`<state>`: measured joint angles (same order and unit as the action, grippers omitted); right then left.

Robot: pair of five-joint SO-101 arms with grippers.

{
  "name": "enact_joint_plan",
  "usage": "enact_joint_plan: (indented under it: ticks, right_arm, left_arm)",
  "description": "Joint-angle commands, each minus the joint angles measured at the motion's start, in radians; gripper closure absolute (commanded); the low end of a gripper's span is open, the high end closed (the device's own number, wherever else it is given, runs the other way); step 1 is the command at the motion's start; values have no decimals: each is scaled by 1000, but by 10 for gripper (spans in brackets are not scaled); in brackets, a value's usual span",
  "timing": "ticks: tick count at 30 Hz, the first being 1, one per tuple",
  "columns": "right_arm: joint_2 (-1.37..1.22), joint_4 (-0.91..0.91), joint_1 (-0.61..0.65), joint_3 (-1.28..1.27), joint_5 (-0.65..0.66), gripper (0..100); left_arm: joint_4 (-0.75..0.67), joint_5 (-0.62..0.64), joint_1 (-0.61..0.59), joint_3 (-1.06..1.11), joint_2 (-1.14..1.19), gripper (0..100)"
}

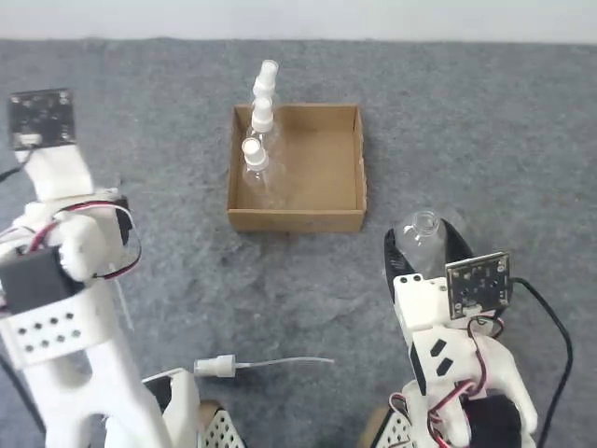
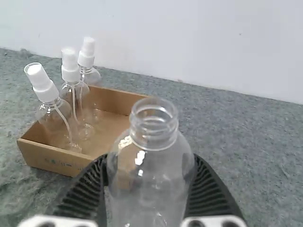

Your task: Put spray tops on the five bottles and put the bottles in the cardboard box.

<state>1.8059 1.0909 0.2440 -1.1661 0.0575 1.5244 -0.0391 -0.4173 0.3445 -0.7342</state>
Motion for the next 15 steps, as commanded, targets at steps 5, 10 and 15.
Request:
enact_joint_plan:
  ticks: [5, 10, 15]
  right_arm:
    - [8, -24, 4, 11, 12, 968]
    - [8, -24, 4, 9, 14, 968]
    - [8, -25, 12, -5, 14, 968]
  left_arm:
    - [-123, 95, 135, 148, -112, 988]
    - [-219, 137, 189, 268, -215, 988]
    - [-235, 175, 209, 283, -307, 988]
